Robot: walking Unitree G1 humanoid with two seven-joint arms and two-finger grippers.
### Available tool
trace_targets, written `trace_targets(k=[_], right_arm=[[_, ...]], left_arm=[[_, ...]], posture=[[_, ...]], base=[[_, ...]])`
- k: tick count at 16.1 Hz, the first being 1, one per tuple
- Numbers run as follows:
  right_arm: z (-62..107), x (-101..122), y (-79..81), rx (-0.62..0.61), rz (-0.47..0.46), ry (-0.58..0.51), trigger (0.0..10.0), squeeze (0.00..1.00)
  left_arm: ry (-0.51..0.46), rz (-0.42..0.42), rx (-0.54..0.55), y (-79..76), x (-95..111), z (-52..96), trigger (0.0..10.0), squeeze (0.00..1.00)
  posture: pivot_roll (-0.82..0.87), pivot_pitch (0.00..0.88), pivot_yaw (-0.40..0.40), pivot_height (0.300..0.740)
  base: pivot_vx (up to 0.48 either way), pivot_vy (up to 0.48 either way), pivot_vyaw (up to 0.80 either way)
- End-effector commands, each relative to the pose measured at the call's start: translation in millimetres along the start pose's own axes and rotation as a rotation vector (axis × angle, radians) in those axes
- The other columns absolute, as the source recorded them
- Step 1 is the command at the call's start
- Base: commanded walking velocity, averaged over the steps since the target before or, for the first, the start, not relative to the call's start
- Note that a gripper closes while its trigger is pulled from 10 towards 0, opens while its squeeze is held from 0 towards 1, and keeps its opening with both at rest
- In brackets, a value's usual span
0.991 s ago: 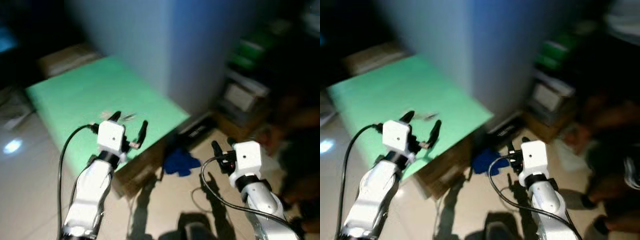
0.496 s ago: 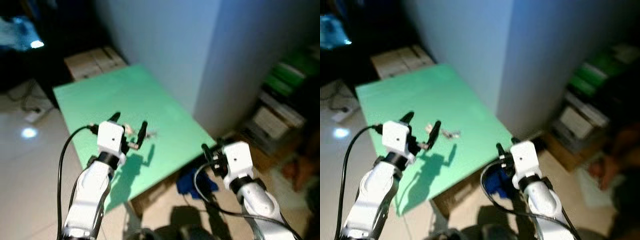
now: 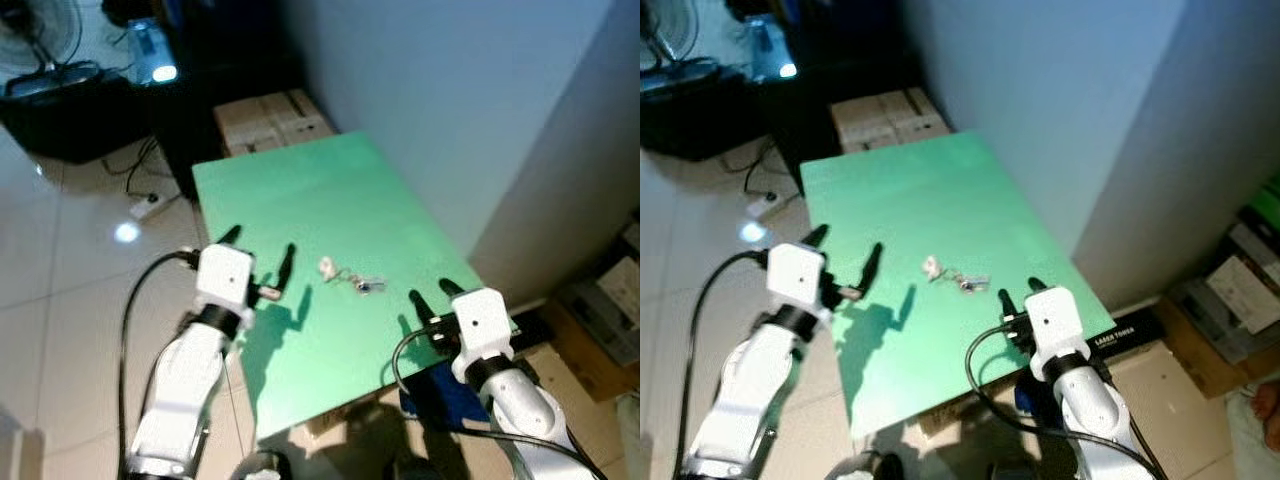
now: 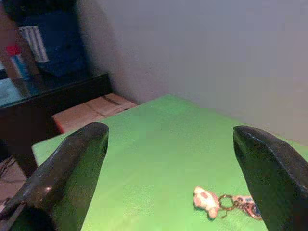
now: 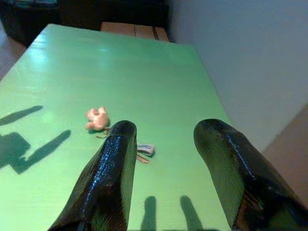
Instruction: Hang keys on a hook
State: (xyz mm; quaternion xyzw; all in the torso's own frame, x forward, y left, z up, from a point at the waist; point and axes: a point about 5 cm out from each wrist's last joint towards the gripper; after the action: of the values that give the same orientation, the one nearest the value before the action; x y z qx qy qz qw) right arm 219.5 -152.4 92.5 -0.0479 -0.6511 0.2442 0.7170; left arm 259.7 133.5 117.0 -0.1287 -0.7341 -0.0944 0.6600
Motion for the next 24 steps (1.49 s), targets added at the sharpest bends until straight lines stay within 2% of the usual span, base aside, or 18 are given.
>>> trace_targets(k=[1, 3, 6, 8, 12, 19, 22, 24], right_arm=[[-1.7, 2.7, -3.1, -0.018, 0.006, -0.006, 10.0, 0.00], [-2.6, 2.4, -3.6, -0.026, 0.016, -0.001, 10.0, 0.00], [-3.9, -1.7, -5.7, -0.071, 0.011, 0.027, 10.0, 0.00], [-5.4, -3.5, -7.9, -0.097, 0.027, 0.042, 10.0, 0.00], [-8.2, -0.4, -7.9, -0.095, 0.007, 0.016, 10.0, 0.00], [-9.2, 0.3, -1.0, -0.052, -0.021, 0.013, 10.0, 0.00], [-6.1, -4.5, 0.8, -0.060, -0.044, 0.037, 10.0, 0.00], [-2.8, -6.6, 5.1, -0.020, -0.040, 0.043, 10.0, 0.00]], left_arm=[[-0.005, -0.017, 0.016, 1.9, 1.6, 0.5, 10.0, 0.00], [-0.005, -0.017, 0.017, 2.1, 1.9, -0.2, 10.0, 0.00], [0.007, 0.028, 0.058, 6.3, 0.6, -2.6, 10.0, 0.00], [-0.008, -0.002, 0.052, 7.2, 3.2, -5.5, 10.0, 0.00], [-0.021, -0.003, 0.015, 5.2, 5.3, -8.1, 10.0, 0.00], [-0.019, 0.000, -0.031, 3.3, 5.8, -13.3, 10.0, 0.00], [-0.001, 0.017, -0.055, 1.9, 1.2, -7.2, 10.0, 0.00], [0.105, -0.003, -0.087, 2.1, -16.7, 6.4, 10.0, 0.00]], posture=[[-0.16, 0.122, 0.028, 0.740], [-0.16, 0.119, 0.031, 0.740], [-0.17, 0.105, 0.035, 0.740], [-0.17, 0.097, 0.036, 0.740], [-0.17, 0.090, 0.047, 0.740], [-0.18, 0.100, 0.071, 0.740], [-0.17, 0.103, 0.072, 0.740], [-0.17, 0.120, 0.068, 0.740]], base=[[0.000, -0.480, 0.80], [0.000, -0.480, 0.80], [0.000, 0.000, 0.00], [0.000, 0.000, 0.00], [0.000, 0.000, 0.00], [0.284, 0.000, 0.00], [0.200, 0.000, -0.53], [0.000, 0.000, 0.00]])
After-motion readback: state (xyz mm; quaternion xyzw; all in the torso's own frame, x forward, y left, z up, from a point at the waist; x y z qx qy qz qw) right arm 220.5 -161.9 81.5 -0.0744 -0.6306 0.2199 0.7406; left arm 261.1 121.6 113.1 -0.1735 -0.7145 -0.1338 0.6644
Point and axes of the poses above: a point about 5 cm out from each wrist's last joint towards the gripper, its own z axis pointing back from the gripper into the wrist, its own x axis along the axis of the wrist's last joint, y = z × x, and after that the axes turned 11 degrees about z, right-handed
